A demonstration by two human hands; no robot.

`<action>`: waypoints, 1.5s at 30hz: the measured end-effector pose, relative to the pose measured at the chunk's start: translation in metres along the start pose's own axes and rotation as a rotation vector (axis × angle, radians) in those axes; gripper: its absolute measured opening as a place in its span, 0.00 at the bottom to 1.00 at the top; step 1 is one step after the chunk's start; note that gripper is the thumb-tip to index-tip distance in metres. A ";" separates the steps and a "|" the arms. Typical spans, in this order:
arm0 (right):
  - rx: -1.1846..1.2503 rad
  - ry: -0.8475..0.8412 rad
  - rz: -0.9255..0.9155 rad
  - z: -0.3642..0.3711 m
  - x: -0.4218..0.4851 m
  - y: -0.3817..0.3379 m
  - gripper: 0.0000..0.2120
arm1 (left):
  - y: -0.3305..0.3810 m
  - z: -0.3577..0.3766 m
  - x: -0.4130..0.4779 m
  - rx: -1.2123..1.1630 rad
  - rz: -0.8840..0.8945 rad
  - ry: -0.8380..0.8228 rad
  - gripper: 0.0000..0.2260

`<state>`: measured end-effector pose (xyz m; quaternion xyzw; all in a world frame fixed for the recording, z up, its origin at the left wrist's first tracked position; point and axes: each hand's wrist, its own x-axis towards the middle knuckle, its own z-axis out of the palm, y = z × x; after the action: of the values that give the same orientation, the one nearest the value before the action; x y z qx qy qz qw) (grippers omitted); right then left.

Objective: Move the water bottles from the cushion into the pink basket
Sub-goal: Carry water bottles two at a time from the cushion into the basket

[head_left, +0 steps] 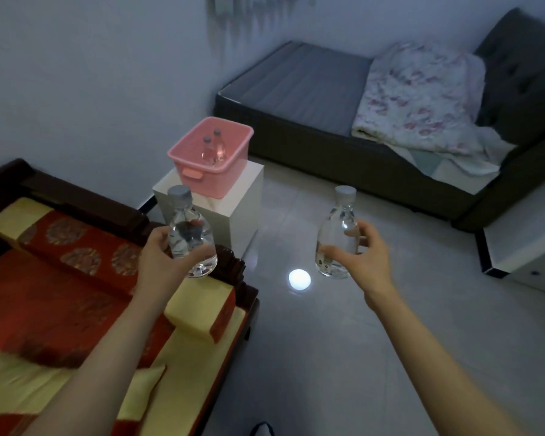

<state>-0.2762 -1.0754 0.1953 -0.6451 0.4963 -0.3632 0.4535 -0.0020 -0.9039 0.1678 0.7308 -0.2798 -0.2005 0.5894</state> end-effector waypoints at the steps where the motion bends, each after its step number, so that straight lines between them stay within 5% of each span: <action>1: -0.003 -0.008 0.009 0.000 0.020 -0.001 0.36 | 0.001 0.012 0.016 -0.002 -0.010 -0.002 0.31; 13: 0.003 -0.149 0.005 0.020 0.241 -0.002 0.32 | 0.012 0.122 0.188 0.008 -0.054 0.078 0.32; 24: 0.002 -0.434 -0.060 0.079 0.468 -0.013 0.32 | 0.002 0.194 0.321 0.016 -0.185 0.325 0.28; 33: 0.016 -0.610 -0.092 0.188 0.593 -0.027 0.30 | -0.020 0.203 0.427 0.014 -0.255 0.430 0.39; 37: -0.001 -0.671 -0.128 0.251 0.643 -0.035 0.28 | -0.041 0.204 0.492 -0.015 -0.272 0.469 0.31; 45: -0.089 -0.806 -0.099 0.360 0.717 -0.027 0.30 | -0.083 0.220 0.588 -0.026 -0.338 0.537 0.31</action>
<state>0.2380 -1.6874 0.1172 -0.7777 0.2624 -0.0807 0.5655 0.3242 -1.4362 0.0588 0.7862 0.0140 -0.0990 0.6098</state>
